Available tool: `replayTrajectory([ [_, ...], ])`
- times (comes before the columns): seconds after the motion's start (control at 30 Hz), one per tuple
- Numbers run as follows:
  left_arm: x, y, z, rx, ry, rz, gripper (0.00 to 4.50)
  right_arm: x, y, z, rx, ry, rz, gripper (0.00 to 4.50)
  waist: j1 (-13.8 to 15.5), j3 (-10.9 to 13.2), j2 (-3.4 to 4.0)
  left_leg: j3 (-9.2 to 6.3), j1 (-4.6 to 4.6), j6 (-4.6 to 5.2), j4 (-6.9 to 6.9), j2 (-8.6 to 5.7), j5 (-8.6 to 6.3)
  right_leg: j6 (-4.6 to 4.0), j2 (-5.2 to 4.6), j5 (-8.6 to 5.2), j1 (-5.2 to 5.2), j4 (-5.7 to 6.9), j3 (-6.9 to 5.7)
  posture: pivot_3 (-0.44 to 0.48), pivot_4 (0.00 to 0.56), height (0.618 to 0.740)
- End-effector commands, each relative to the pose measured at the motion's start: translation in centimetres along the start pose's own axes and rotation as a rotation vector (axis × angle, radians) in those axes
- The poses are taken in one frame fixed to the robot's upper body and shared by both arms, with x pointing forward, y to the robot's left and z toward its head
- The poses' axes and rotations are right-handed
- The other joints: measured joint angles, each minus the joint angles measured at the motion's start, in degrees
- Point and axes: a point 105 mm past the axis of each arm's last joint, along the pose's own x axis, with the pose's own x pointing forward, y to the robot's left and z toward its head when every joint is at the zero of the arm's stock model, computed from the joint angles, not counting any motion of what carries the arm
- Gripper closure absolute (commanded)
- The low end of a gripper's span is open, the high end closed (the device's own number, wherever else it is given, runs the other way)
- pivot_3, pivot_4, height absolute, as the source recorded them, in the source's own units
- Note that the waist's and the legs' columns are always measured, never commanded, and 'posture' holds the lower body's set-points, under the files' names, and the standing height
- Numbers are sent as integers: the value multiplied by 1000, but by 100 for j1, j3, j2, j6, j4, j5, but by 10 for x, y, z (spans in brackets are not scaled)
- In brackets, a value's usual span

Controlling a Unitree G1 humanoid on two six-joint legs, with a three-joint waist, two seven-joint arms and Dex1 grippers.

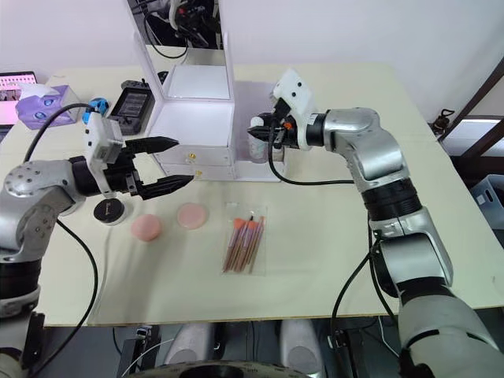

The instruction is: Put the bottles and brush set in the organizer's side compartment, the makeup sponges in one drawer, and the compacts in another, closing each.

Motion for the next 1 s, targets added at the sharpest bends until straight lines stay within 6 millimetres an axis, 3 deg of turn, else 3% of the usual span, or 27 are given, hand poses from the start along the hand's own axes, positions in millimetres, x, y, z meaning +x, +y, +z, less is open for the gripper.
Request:
replayTrajectory([
  [0.03,-7,-1,13,37,-26,28,0,5,-5,17,-69,-34,8,3762,-4,0,0,0,0,0,0,0,0,0,0,0,1,0,0,0,150,740],
  [0.27,-7,-2,13,34,-25,39,0,17,-5,8,-33,-10,49,3762,-2,0,1,0,0,-1,1,0,0,-1,0,1,1,0,0,0,150,740],
  [0.53,-5,0,8,47,-9,37,0,15,-3,13,-48,-17,76,17,-5,2,3,0,1,-1,1,0,0,0,1,1,1,2,0,0,150,740],
  [0.7,-4,5,8,52,-28,47,0,-8,-2,28,-58,-92,79,17,21,3,5,0,0,-1,1,0,0,0,1,1,1,1,0,0,150,740],
  [0.8,-12,16,9,51,-46,81,0,-35,-4,40,-47,-159,65,17,28,3,5,1,-2,-1,1,-1,0,0,0,1,2,-1,0,0,150,740],
  [1.0,-61,57,-12,33,-23,249,0,-107,-15,21,-17,-203,-77,17,17,2,3,1,2,0,0,0,0,-1,0,0,4,-2,-3,0,150,740],
])
